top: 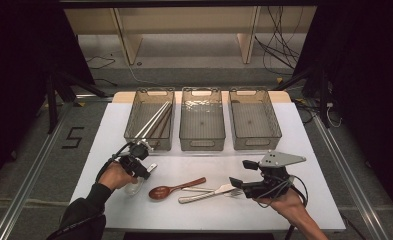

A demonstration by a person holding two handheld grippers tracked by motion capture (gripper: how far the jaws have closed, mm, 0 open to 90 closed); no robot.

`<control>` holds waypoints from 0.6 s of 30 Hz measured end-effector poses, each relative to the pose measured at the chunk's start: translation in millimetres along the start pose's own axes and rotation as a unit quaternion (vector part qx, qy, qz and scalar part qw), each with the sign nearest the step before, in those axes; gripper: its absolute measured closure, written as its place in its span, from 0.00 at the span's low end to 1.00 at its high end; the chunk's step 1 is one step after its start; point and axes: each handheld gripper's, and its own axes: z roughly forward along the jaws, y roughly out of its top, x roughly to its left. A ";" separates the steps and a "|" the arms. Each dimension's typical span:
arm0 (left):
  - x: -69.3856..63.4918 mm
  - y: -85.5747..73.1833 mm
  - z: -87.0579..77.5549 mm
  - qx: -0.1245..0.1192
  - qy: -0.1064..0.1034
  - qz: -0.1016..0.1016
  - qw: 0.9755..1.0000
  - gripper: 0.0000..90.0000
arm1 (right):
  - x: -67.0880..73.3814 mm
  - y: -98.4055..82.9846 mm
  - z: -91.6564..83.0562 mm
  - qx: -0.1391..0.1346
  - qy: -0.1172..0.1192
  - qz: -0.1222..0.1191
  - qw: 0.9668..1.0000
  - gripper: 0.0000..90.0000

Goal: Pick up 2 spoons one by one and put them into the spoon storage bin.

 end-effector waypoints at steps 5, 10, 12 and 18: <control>-3.3 0.4 0.0 -0.003 -0.009 0.009 1.000 0.82 | 0.0 0.1 -0.2 0.000 -0.001 -0.001 1.000 0.31; -4.3 0.7 -2.8 -0.011 -0.010 0.019 1.000 0.83 | -0.2 0.2 -0.4 0.000 -0.001 -0.001 1.000 0.31; -4.2 0.4 -2.6 -0.012 -0.009 0.026 1.000 0.83 | -0.1 0.2 -0.2 0.000 -0.001 -0.001 1.000 0.31; -6.7 1.1 -8.3 -0.027 -0.005 0.041 0.999 0.84 | -0.3 0.2 -0.2 0.000 -0.001 -0.001 1.000 0.31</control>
